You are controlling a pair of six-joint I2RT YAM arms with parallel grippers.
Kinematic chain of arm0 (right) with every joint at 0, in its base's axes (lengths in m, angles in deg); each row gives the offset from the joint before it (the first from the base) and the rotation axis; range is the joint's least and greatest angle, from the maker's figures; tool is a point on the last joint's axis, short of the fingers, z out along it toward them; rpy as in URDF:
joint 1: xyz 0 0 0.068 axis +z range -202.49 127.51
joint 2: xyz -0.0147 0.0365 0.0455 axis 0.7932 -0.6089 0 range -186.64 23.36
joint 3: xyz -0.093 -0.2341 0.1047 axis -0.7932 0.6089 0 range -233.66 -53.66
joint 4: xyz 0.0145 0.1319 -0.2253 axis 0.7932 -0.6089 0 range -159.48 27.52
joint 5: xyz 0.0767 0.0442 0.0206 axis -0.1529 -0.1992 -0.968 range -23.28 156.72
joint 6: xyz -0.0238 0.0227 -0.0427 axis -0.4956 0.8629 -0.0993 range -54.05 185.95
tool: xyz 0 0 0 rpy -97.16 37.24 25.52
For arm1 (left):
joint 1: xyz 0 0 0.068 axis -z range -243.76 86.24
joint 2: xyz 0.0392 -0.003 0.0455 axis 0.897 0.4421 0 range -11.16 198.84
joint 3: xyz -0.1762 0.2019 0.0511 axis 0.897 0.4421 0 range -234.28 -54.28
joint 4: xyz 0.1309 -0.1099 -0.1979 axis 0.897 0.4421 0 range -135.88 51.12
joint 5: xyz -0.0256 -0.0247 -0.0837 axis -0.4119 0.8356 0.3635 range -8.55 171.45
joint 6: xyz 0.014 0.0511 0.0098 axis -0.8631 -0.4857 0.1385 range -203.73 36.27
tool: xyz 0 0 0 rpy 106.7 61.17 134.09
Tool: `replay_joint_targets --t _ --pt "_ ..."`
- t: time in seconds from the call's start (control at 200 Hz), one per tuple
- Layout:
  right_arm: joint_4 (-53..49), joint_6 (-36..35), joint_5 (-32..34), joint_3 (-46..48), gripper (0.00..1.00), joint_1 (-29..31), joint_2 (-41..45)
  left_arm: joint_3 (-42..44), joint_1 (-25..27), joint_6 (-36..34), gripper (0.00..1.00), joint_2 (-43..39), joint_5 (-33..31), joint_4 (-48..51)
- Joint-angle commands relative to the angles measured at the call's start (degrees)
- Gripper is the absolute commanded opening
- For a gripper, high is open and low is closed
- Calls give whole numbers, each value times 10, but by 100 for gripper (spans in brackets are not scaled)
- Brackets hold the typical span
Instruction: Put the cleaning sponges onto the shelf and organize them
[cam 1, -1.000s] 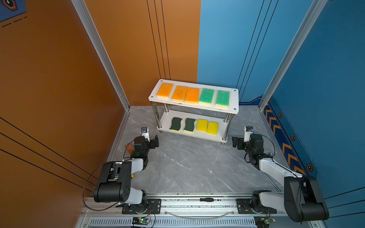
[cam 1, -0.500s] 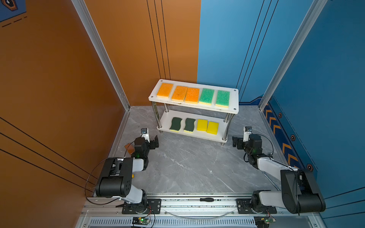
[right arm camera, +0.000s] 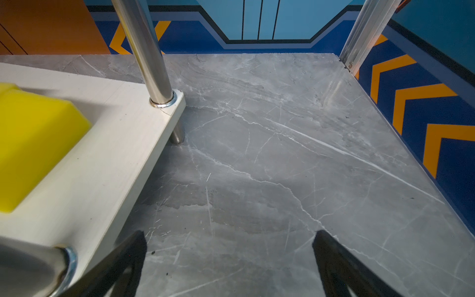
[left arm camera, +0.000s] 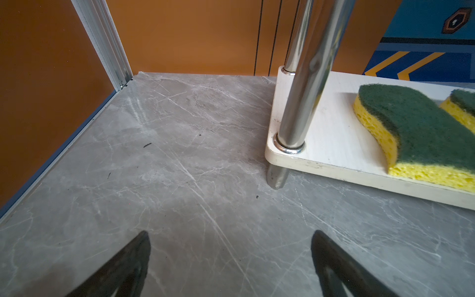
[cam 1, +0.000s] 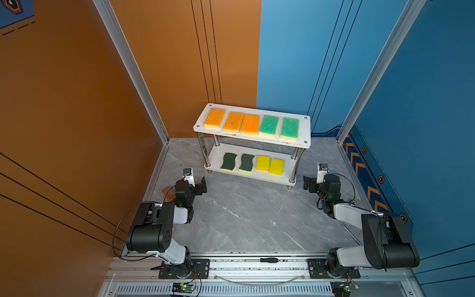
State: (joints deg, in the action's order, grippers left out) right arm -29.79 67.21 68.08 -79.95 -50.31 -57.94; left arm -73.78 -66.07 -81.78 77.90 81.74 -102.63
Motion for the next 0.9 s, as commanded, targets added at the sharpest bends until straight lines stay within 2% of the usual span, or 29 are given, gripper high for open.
replay_joint_targets --t 0.0,0.07,0.225,0.396,0.526,0.746,0.891 --pt "44 -4 -7 -6 100 -6 -21 4 -2 4 98 6 -4 -16" --pt "95 0 -11 4 100 -6 -48 4 0 1 98 6 -1 -17" --pt "102 14 -19 8 100 -20 -51 7 2 -2 98 6 1 -20" --pt "133 23 -18 24 100 -27 -53 5 19 -38 98 6 34 -17" --pt "212 22 -5 54 100 -21 -78 7 21 -41 98 4 39 -18" --pt "201 19 1 52 100 -18 -74 6 21 -47 98 6 50 -21" --pt "200 19 2 52 100 -18 -74 -17 7 -29 98 7 48 24"
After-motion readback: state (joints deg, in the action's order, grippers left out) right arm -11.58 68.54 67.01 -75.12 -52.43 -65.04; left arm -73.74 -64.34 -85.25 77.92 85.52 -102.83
